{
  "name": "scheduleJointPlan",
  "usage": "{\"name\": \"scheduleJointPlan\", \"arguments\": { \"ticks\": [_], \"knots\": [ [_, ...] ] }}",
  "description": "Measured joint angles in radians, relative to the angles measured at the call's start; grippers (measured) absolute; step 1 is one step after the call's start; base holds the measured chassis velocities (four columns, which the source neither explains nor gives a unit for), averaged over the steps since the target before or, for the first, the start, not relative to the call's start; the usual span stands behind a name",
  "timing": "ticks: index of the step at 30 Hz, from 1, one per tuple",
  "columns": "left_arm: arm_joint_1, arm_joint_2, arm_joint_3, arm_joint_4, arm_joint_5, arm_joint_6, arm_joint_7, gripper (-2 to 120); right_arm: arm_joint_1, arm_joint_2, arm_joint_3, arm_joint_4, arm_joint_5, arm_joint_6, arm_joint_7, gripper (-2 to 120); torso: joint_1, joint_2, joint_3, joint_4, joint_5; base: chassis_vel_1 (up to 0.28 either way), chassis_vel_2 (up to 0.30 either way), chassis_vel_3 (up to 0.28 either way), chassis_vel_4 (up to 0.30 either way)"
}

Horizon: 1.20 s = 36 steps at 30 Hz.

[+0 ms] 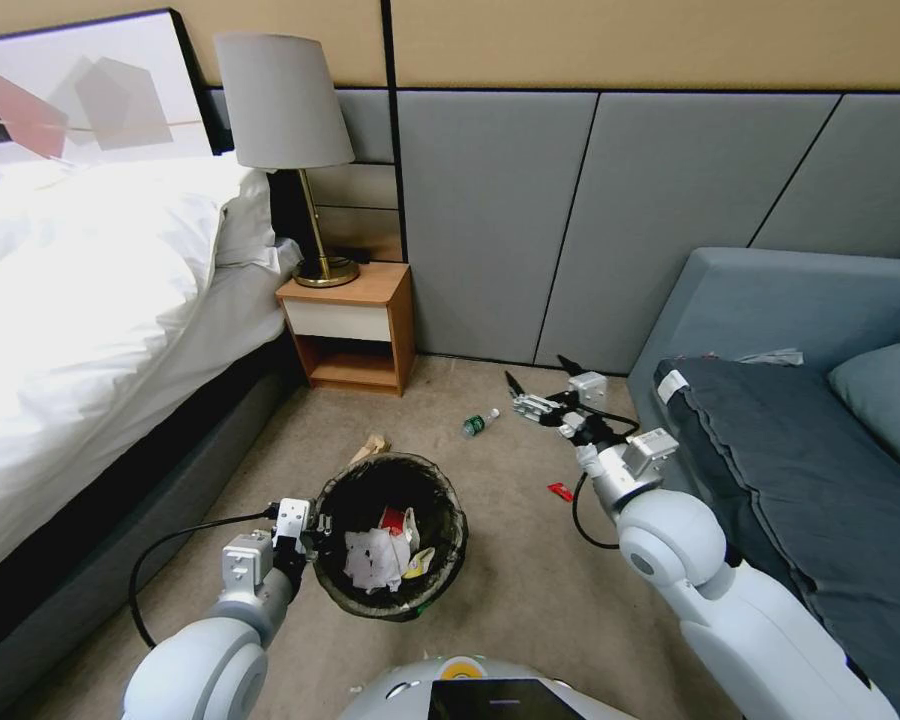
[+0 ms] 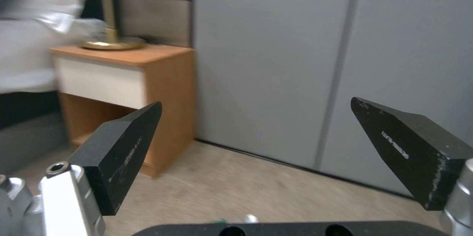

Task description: Pick up the trash bin, then pick up the garbage from the floor and place it into the trash bin.

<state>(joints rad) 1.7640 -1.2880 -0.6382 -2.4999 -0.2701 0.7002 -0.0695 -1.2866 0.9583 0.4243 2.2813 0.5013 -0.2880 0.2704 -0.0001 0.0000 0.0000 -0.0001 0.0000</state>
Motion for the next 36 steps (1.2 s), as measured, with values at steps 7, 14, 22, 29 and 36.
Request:
{"name": "scheduleJointPlan", "arguments": {
  "ticks": [7, 14, 22, 29, 36],
  "knots": [
    [0.002, -0.004, 0.0, 0.0, 0.001, 0.0, 0.0, 1, -0.035, 0.021, 0.056, -0.017, -0.001, -0.001, -0.009, 100, 0.0, 0.0, 0.0, 0.0, 0.0, 0.0, 0.0, 0.0, 0.0],
    [0.007, -0.005, -0.001, 0.0, 0.001, -0.001, -0.001, 1, -0.053, 0.032, 0.081, -0.031, -0.001, -0.003, -0.021, 100, 0.0, 0.0, 0.0, 0.0, 0.0, 0.0, 0.0, 0.0, 0.0],
    [0.018, -0.001, -0.007, 0.0, 0.0, -0.001, -0.003, 1, -0.027, 0.041, 0.096, -0.152, 0.025, -0.02, -0.084, 100, 0.0, 0.0, 0.0, 0.0001, -0.0012, 0.0, 0.0, 0.0, 0.0],
    [0.018, 0.007, -0.008, 0.0, -0.015, 0.003, -0.012, 1, 0.059, 0.067, 0.054, -0.434, 0.095, -0.07, -0.122, 100, 0.0, 0.0, 0.0, -0.0001, -0.0006, 0.0, 0.0, 0.0, 0.0],
    [0.016, 0.013, -0.003, 0.0, -0.021, 0.005, -0.013, 1, 0.174, 0.129, -0.019, -0.691, 0.076, -0.053, -0.143, 100, 0.0, 0.0, 0.0, 0.0003, -0.0002, 0.0, 0.0, 0.0, 0.0]
  ]
}}
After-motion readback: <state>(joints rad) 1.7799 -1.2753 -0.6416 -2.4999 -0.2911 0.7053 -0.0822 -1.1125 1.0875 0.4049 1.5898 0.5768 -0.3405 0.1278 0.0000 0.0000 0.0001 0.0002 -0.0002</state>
